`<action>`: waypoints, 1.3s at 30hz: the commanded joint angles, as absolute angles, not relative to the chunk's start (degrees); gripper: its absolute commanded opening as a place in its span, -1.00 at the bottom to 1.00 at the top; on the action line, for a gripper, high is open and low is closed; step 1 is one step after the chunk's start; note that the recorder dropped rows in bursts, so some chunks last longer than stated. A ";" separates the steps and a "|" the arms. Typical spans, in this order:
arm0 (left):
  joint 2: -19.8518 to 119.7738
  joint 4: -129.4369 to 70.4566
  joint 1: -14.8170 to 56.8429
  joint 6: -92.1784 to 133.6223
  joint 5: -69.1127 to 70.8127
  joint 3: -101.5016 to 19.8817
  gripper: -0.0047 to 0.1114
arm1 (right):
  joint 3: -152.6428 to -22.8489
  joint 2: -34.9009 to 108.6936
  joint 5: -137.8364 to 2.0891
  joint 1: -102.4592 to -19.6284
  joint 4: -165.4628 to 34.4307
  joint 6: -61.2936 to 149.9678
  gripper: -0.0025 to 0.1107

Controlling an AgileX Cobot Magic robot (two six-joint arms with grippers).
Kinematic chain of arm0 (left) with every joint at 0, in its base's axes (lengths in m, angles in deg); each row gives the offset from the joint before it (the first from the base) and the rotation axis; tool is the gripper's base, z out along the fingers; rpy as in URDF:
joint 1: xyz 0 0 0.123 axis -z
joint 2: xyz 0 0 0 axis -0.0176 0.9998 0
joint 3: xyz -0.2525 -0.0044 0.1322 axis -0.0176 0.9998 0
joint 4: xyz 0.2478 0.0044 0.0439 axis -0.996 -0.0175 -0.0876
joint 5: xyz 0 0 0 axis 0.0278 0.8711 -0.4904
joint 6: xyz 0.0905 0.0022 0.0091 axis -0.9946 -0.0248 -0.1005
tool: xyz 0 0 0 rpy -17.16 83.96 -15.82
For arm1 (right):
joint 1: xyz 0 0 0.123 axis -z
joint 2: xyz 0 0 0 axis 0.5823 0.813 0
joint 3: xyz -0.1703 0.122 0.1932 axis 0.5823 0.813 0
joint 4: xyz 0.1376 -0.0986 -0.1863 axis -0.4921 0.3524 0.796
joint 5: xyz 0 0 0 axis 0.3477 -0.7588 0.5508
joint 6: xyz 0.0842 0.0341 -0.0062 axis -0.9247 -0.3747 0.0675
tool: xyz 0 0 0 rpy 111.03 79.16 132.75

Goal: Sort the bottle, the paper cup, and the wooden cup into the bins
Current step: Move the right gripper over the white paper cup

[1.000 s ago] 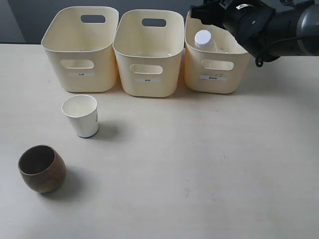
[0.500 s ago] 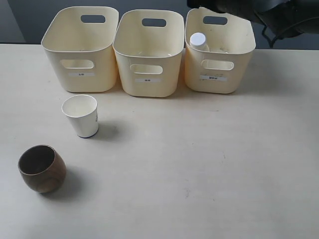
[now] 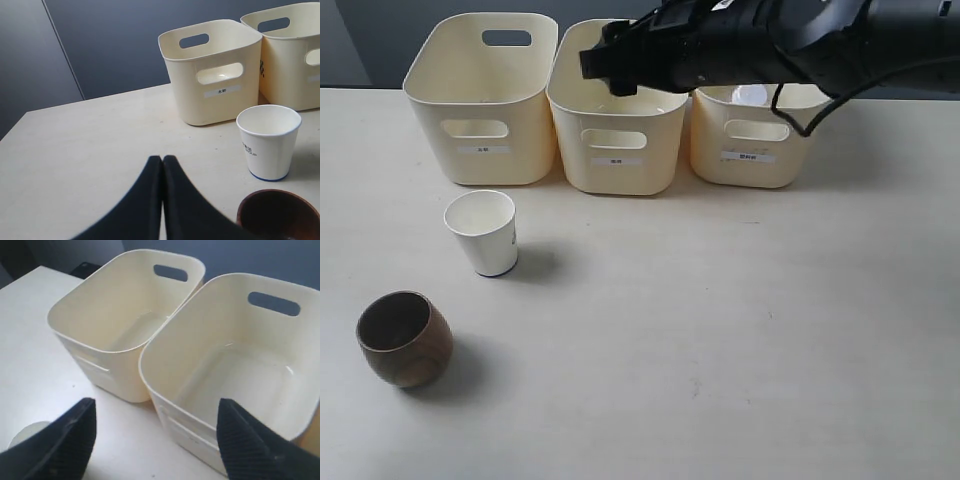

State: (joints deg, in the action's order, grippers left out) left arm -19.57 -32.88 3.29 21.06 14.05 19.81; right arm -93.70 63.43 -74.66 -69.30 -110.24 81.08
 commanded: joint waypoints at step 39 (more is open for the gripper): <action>-19.85 -33.21 3.48 21.17 13.72 19.88 -0.92 | -96.74 75.42 -85.02 -79.08 -130.29 81.28 0.19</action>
State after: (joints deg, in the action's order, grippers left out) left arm -19.57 -32.88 3.29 21.06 14.05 19.81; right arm -95.49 74.43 -83.73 -79.20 -129.39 81.05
